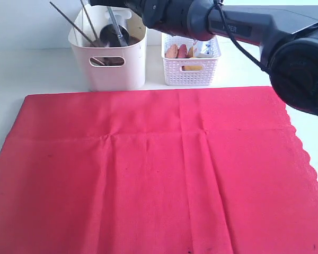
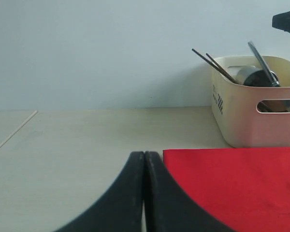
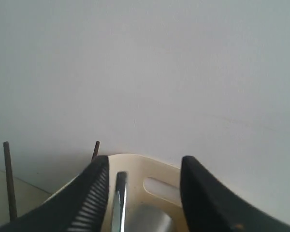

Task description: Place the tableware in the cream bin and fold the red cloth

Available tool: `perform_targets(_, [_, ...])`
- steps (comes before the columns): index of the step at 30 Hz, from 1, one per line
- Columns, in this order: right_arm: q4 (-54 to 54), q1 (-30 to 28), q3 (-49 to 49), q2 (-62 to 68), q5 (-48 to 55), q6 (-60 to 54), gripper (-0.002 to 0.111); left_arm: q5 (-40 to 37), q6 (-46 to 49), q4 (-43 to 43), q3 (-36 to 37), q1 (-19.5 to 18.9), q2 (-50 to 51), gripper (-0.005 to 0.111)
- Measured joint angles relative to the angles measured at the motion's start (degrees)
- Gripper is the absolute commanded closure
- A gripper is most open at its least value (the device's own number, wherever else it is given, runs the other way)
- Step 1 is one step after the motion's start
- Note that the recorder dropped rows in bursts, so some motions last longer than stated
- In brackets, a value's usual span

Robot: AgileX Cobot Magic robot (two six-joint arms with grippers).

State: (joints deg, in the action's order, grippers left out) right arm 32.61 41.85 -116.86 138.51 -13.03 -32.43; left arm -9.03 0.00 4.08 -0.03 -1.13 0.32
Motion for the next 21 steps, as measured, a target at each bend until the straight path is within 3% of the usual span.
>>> perform_targets(4, [0.2,0.0,0.0,-0.9,3.1,0.0,0.053,0.0,0.0,0.0,0.0,0.0,0.0,0.107])
perform_targets(10, [0.3,0.0,0.0,-8.3,19.3,0.0,0.059,0.0,0.0,0.0,0.0,0.0,0.0,0.107])
perform_targets(18, [-1.1,0.0,0.0,-19.5,36.7,0.1,0.103,0.0,0.0,0.0,0.0,0.0,0.0,0.107])
perform_targets(21, [-4.8,0.0,1.5,-23.0,39.4,3.9,0.108,0.0,0.0,0.0,0.0,0.0,0.0,0.107])
